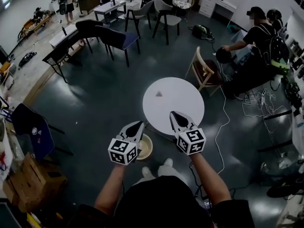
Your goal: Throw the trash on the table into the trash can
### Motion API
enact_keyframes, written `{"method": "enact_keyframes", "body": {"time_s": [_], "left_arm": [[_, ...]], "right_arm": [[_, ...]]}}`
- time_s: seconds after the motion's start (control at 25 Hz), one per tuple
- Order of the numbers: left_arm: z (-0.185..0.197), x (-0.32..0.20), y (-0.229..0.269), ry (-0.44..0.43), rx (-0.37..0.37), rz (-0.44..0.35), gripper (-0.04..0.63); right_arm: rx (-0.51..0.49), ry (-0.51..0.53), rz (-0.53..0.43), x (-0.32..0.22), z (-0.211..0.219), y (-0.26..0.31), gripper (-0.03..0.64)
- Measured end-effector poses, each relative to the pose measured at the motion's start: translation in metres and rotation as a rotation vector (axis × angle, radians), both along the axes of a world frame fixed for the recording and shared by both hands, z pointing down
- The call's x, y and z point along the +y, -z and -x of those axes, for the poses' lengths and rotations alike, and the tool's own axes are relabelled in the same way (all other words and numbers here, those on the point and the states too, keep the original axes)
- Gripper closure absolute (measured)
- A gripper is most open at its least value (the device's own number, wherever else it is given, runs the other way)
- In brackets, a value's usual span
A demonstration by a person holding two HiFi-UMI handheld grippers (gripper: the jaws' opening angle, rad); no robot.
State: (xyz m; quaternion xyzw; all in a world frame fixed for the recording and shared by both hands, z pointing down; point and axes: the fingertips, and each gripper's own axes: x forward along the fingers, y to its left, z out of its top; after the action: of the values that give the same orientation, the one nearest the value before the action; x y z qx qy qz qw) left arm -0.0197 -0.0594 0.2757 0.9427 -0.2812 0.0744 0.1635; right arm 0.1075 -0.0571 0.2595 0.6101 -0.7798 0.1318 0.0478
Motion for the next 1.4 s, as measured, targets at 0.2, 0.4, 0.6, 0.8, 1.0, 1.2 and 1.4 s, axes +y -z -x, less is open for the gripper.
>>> {"method": "enact_keyframes", "body": {"time_s": [0.2, 0.4, 0.6, 0.8, 1.0, 1.2, 1.4], "left_arm": [[-0.030, 0.000, -0.015, -0.039, -0.029, 0.004, 0.589], [-0.061, -0.018, -0.028, -0.013, -0.040, 0.025, 0.589], [-0.078, -0.045, -0.037, 0.022, -0.060, 0.032, 0.589], [-0.092, -0.069, -0.054, 0.047, -0.081, 0.046, 0.589], [-0.113, -0.096, -0.074, 0.037, -0.082, 0.074, 0.589], [-0.139, -0.112, -0.105, 0.018, -0.094, 0.111, 0.589], [-0.152, -0.119, -0.132, 0.022, -0.105, 0.157, 0.589]], "right_arm": [[-0.013, -0.022, 0.024, -0.005, -0.031, -0.016, 0.598], [-0.050, -0.009, 0.068, -0.025, -0.062, -0.038, 0.598], [-0.084, 0.020, 0.094, -0.056, -0.078, -0.054, 0.598], [-0.102, 0.034, 0.121, -0.083, -0.092, -0.073, 0.598], [-0.102, 0.050, 0.154, -0.108, -0.102, -0.097, 0.598], [-0.109, 0.057, 0.193, -0.121, -0.119, -0.129, 0.598], [-0.120, 0.060, 0.228, -0.126, -0.131, -0.155, 0.598]]}}
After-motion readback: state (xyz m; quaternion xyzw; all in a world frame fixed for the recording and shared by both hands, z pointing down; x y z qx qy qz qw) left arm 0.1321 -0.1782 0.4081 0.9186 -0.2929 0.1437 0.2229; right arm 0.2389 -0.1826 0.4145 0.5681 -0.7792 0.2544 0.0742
